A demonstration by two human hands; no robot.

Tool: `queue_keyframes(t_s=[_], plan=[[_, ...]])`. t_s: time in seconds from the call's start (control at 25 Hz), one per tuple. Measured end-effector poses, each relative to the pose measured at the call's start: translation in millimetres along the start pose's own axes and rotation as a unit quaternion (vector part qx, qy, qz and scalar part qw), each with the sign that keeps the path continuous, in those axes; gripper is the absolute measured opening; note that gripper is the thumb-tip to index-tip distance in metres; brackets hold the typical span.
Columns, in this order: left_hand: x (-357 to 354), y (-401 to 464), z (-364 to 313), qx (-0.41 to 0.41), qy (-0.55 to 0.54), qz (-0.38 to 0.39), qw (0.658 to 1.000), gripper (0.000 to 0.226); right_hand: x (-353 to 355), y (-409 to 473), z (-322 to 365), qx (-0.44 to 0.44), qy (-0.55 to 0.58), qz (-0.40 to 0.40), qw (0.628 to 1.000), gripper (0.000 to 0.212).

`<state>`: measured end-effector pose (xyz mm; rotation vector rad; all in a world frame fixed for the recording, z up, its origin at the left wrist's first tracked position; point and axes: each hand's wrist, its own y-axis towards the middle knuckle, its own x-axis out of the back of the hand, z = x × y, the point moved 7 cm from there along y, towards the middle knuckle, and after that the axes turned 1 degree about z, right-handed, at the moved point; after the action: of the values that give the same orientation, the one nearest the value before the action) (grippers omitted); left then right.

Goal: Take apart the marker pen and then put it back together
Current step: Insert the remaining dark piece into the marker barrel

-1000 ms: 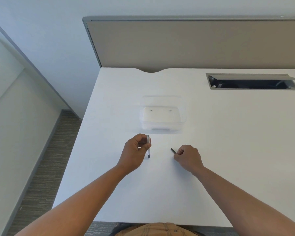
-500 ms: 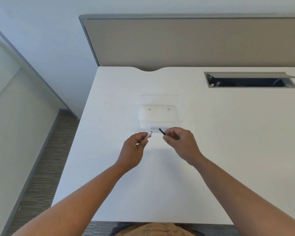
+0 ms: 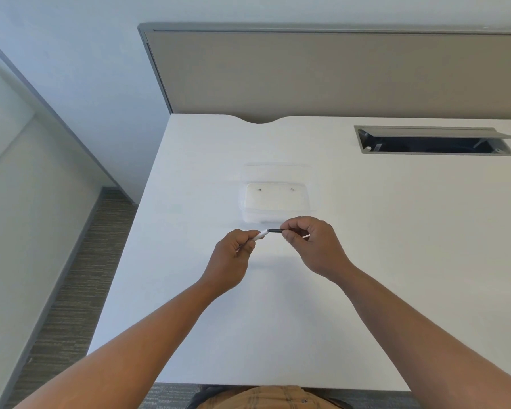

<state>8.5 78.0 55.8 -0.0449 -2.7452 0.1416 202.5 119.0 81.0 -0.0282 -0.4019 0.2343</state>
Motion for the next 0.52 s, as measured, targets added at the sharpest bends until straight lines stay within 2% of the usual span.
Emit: queue_keyframes(t_s=[0.08, 0.2, 0.36, 0.52], plan=[[1, 0, -3, -0.009, 0.013, 0.006, 1.0, 0.044, -1, 2, 1, 0.009, -0.011, 0.001, 1.0, 0.011], [1, 1, 0, -0.011, 0.039, 0.009, 0.999, 0.038, 0, 5, 2, 0.023, -0.031, 0.003, 0.999, 0.015], [1, 4, -2, -0.044, 0.142, 0.014, 0.989, 0.029, -1, 5, 8, 0.076, -0.101, 0.012, 0.992, 0.015], [-6, 3, -4, -0.052, 0.194, 0.027, 0.979, 0.029, -11, 2, -1, 0.047, -0.102, 0.045, 0.993, 0.015]])
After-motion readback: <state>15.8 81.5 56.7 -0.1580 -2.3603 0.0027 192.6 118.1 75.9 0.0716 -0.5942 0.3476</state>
